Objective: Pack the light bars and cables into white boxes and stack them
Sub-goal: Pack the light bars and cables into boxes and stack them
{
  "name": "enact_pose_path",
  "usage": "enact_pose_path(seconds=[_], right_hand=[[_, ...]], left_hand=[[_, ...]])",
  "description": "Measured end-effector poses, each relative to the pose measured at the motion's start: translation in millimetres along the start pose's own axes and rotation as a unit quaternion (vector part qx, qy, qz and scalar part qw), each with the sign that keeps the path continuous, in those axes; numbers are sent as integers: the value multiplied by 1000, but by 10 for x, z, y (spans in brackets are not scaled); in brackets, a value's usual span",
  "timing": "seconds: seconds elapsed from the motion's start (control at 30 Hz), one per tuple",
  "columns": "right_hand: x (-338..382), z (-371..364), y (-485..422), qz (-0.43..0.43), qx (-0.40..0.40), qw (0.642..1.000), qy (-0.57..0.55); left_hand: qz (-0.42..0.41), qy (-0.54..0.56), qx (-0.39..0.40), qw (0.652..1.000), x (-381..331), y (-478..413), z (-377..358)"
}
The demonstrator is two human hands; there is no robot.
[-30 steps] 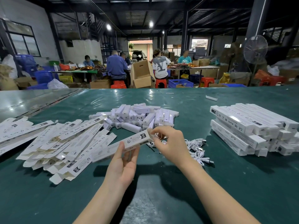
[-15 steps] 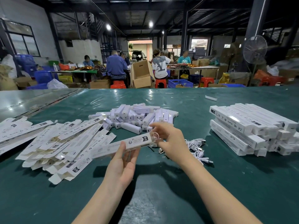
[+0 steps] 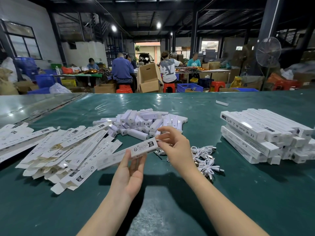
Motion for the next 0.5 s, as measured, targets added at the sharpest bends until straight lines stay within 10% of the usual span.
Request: enact_pose_path(seconds=[0.5], right_hand=[[-156,39,-38,-95,-32,965,-244]], left_hand=[[-57,-125,91,986,-26,58,-113]])
Point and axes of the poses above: each hand's wrist, its own y-axis away from the middle knuckle, its own z-axis out of the back of the hand, x = y × z, the point moved 3 cm from there along -y, towards the middle knuckle, and after that the axes turned 15 degrees about x, right-handed, at the moved point
